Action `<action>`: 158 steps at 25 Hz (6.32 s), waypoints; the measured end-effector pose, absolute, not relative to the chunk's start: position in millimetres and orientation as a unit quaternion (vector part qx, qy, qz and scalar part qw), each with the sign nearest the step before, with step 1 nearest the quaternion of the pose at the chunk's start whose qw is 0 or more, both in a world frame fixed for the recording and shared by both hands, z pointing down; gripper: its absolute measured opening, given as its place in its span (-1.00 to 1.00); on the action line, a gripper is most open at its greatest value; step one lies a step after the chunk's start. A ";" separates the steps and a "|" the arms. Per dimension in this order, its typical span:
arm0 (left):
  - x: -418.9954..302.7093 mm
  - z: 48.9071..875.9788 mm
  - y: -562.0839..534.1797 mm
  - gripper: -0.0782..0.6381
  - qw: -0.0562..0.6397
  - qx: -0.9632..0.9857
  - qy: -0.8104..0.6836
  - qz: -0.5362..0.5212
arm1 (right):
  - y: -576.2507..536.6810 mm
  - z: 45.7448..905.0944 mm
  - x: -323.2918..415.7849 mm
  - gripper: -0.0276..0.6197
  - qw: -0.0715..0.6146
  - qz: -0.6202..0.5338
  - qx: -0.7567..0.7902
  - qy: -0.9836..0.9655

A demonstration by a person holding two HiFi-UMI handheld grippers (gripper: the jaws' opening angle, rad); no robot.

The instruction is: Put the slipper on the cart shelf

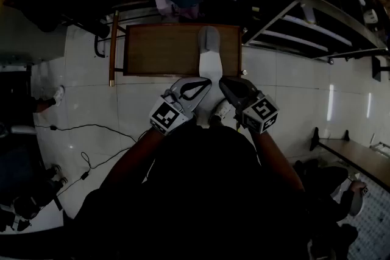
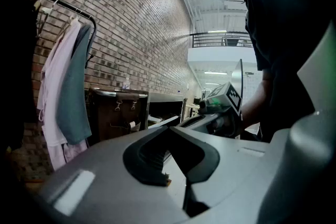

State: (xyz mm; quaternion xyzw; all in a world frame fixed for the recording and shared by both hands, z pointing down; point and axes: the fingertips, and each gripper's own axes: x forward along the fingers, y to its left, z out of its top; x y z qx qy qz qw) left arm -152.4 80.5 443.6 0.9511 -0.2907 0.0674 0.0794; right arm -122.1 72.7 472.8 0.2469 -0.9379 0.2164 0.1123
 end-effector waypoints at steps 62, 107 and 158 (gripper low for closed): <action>-176.6 631.6 -8.2 -0.76 0.200 0.910 -0.342 0.120 | 5.8 797.0 -153.9 -0.69 0.214 0.557 0.206 -0.775; -135.7 383.2 46.4 -0.76 0.091 0.946 -0.312 0.021 | 37.9 383.3 -72.5 -0.72 0.034 0.129 0.327 -0.935; -113.4 393.9 54.9 -0.78 0.099 0.977 -0.191 -0.004 | 65.8 412.7 -26.0 -0.72 0.032 0.159 0.456 -0.875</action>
